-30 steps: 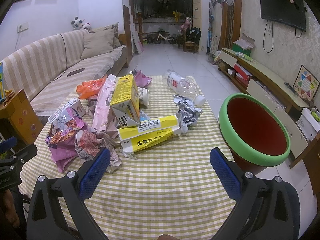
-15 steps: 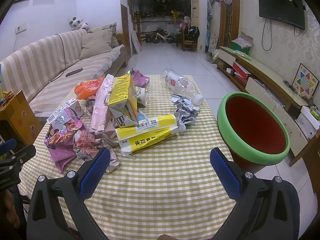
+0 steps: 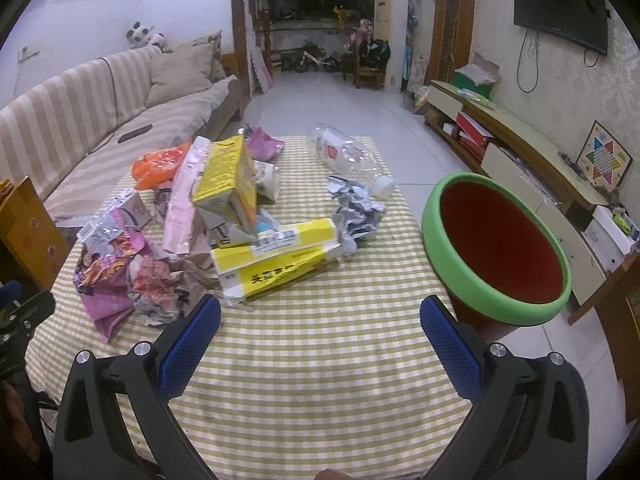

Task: Collect trash
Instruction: 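Grasp the white milk carton with the left tool while the right tool grasps the yellow tea carton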

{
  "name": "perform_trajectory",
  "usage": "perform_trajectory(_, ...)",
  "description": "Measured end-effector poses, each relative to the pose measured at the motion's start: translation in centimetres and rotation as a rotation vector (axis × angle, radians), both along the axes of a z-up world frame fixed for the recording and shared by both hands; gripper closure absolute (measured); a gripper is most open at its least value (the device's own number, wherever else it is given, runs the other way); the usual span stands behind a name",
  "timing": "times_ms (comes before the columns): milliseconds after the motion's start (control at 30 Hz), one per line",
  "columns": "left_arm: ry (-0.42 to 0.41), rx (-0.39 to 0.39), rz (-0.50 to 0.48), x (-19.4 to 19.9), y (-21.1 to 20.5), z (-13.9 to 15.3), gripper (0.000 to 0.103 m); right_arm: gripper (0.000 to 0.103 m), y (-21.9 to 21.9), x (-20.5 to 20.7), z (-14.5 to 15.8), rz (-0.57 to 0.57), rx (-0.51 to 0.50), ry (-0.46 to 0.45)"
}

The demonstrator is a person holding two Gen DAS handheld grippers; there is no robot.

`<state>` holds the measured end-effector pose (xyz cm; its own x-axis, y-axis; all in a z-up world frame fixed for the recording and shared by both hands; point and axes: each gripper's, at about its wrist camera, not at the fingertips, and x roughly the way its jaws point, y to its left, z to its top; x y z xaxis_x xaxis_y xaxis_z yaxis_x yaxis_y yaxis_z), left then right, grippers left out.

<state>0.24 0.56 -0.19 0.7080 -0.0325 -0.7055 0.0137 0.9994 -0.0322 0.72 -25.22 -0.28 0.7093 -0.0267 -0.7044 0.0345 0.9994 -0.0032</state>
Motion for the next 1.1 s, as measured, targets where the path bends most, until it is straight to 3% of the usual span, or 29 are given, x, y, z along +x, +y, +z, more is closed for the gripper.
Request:
perform_trajectory(100,0.004,0.005,-0.004,0.3,-0.1,0.1,0.004,0.007,-0.5,0.4,0.4,-0.015,0.002,0.008)
perform_trajectory(233,0.031,0.077,-0.039,1.0,-0.4,0.4,0.004,0.007,-1.1,1.4,1.6,0.020,-0.015,0.004)
perform_trajectory(400,0.084,-0.002,-0.054,2.9,1.1,1.5,0.004,0.007,-3.0,3.9,3.2,0.028,0.006,0.033)
perform_trajectory(700,0.090,0.019,-0.084,7.9,2.0,3.7,0.004,0.007,-4.5,7.9,4.8,0.070,0.046,0.097)
perform_trajectory(1000,0.147,0.048,-0.149,12.6,2.3,3.2,0.004,0.007,-0.9,11.4,6.0,0.203,0.126,0.146)
perform_trajectory(1100,0.191,0.048,-0.170,14.3,2.6,2.2,0.004,0.007,1.9,12.4,5.6,0.228,0.081,0.173)
